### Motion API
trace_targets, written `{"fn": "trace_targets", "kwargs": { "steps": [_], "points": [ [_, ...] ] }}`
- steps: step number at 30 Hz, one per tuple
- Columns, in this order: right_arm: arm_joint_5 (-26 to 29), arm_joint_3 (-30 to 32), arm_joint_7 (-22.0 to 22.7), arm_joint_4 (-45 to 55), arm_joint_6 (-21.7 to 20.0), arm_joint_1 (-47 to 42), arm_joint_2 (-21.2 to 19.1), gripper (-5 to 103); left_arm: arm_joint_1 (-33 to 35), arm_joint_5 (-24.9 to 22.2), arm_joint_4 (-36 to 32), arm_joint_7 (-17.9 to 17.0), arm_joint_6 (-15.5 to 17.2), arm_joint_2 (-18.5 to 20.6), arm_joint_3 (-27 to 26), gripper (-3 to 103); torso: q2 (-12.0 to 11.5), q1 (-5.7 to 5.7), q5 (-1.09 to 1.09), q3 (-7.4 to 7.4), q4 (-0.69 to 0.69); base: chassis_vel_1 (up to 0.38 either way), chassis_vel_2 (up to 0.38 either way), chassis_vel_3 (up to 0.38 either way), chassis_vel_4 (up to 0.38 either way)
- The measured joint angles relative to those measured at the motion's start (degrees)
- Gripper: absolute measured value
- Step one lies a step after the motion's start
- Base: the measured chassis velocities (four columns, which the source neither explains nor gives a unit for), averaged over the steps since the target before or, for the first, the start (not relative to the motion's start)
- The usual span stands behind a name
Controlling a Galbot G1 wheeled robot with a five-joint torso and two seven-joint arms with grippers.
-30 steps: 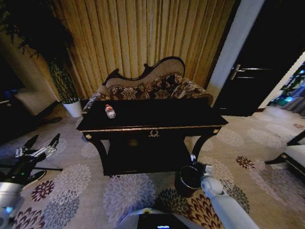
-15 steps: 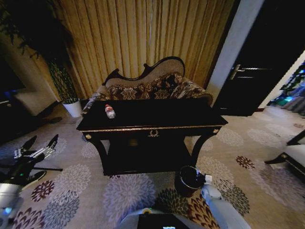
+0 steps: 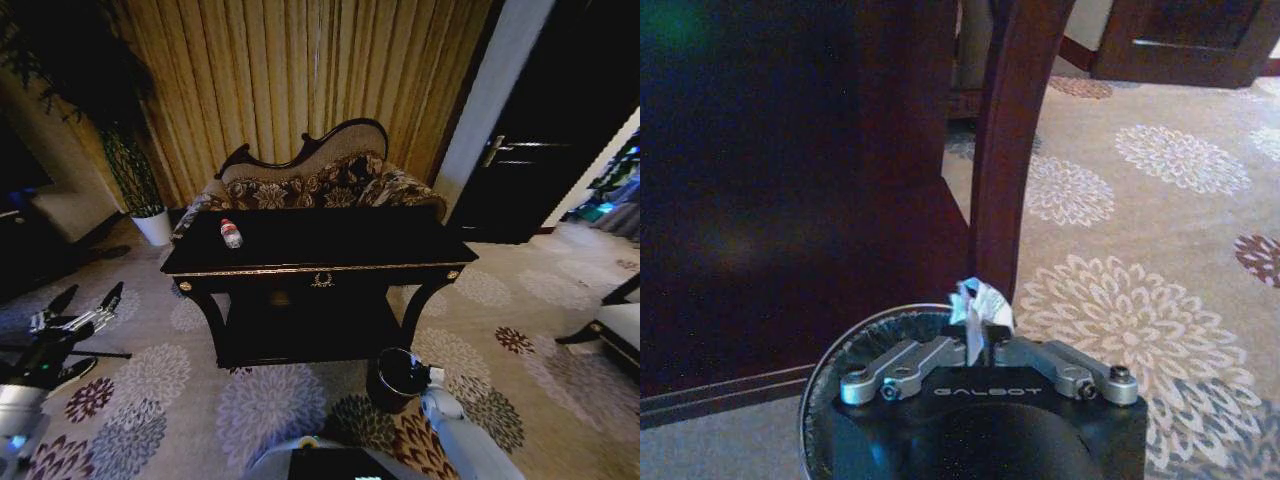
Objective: Move to the front of the table and place the trash on the table into the trash bin.
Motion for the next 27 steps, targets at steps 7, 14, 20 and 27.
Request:
{"fn": "trace_targets", "kwargs": {
  "steps": [7,14,20,27],
  "points": [
    [-1.18,0.44,-0.46,0.20,-1.03,-0.28,0.02,35,-0.02,0.03,0.07,0.02,-0.35,-0.15,0.01,100,0.00,0.00,0.00,0.00,0.00,0.000,0.000,0.000,0.000],
    [-1.26,0.48,-0.60,0.36,-1.26,-0.33,0.18,62,0.10,0.05,0.37,0.11,-0.62,-0.15,-0.04,100,0.00,0.00,0.00,0.00,0.00,0.000,0.000,0.000,0.000],
    [-1.26,0.50,-0.61,0.43,-1.30,-0.29,0.20,85,0.00,0.05,0.45,0.13,-0.64,-0.18,-0.02,100,0.00,0.00,0.00,0.00,0.00,0.000,0.000,0.000,0.000],
    [-1.29,0.57,-0.62,0.43,-1.40,-0.28,0.17,100,-0.18,0.12,0.50,0.13,-0.64,-0.52,0.28,100,0.00,0.00,0.00,0.00,0.00,0.000,0.000,0.000,0.000]
  ]
}}
